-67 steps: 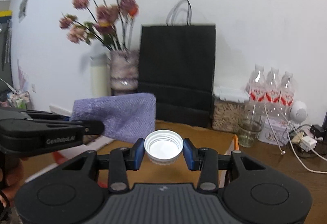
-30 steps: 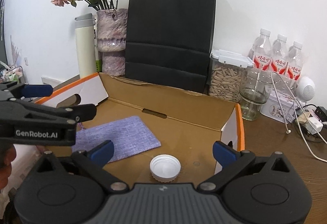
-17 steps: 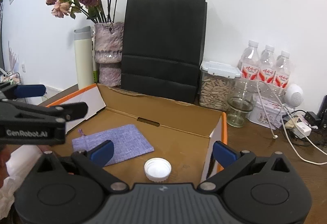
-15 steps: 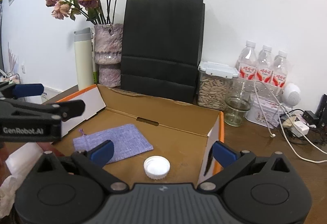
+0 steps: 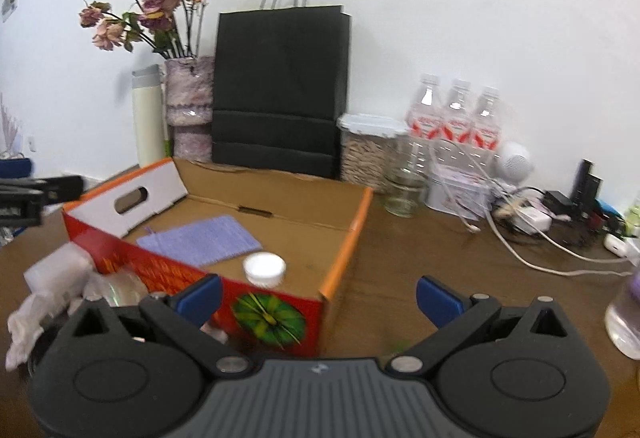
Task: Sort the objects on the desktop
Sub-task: 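Grasp the white plastic box with the left gripper while the right grasps the red rose, then carry the plastic box and rose into the cardboard box and release both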
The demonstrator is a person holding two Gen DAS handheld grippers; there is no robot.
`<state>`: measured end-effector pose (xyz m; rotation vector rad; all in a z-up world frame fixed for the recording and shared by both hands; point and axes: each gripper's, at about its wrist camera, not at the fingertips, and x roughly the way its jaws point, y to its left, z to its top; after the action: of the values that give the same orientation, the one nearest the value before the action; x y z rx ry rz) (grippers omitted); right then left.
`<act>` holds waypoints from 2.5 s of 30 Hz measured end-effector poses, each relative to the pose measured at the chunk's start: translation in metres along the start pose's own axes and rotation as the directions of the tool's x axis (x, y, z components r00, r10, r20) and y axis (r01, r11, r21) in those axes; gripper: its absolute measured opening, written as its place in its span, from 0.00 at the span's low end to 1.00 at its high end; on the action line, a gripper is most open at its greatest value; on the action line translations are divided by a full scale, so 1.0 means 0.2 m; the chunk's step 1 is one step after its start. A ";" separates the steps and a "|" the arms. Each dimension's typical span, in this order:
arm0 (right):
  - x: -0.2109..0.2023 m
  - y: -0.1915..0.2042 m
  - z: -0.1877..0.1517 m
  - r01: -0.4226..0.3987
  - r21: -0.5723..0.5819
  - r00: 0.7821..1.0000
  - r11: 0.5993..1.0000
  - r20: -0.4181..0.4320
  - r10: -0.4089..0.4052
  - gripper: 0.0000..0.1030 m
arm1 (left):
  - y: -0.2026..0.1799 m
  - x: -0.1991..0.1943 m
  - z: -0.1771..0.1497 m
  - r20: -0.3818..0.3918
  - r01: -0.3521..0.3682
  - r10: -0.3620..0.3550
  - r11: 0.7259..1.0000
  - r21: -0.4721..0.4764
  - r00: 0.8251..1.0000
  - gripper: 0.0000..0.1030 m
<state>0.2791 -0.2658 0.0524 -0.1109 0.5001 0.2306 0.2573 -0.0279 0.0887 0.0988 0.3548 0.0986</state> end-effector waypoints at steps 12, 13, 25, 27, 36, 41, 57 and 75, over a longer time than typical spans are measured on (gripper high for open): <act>-0.11 -0.22 -0.23 0.099 0.031 0.992 0.995 -0.077 -0.097 1.00 | 0.11 -0.14 -0.16 -0.086 -0.084 0.085 0.996 0.011 0.993 1.00; -0.11 -0.23 -0.25 0.104 0.031 0.991 0.994 -0.084 -0.101 1.00 | 0.12 -0.14 -0.18 -0.097 -0.090 0.090 0.996 0.010 0.991 1.00; 0.04 -0.29 -0.33 0.101 0.033 0.988 0.994 -0.120 -0.097 1.00 | 0.19 -0.14 -0.31 -0.184 -0.152 0.147 0.988 -0.013 0.972 1.00; 0.09 -0.28 -0.31 0.093 0.031 0.988 0.995 -0.124 -0.089 1.00 | 0.19 -0.13 -0.32 -0.193 -0.160 0.154 0.987 -0.014 0.969 1.00; 0.27 -0.22 -0.25 0.069 0.026 0.989 0.997 -0.130 -0.065 1.00 | 0.20 -0.02 -0.35 -0.252 -0.153 0.144 0.988 -0.016 0.957 1.00; 0.31 -0.19 -0.23 0.066 0.008 0.991 0.998 -0.119 -0.065 1.00 | 0.20 0.09 -0.36 -0.289 -0.145 0.130 0.989 -0.030 0.948 1.00; 0.35 -0.21 -0.27 0.015 0.031 0.989 0.999 -0.150 -0.010 0.68 | 0.19 0.36 -0.36 -0.286 -0.102 0.096 0.995 -0.007 0.953 1.00; 0.34 -0.17 -0.28 -0.008 0.060 0.990 0.998 -0.139 0.016 0.44 | 0.17 0.38 -0.39 -0.295 -0.027 0.016 0.999 -0.033 0.955 0.64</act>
<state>0.3199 -0.2937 -0.0271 -0.0665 0.6459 0.2204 0.2977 0.0204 -0.0051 0.0510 0.6504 0.1419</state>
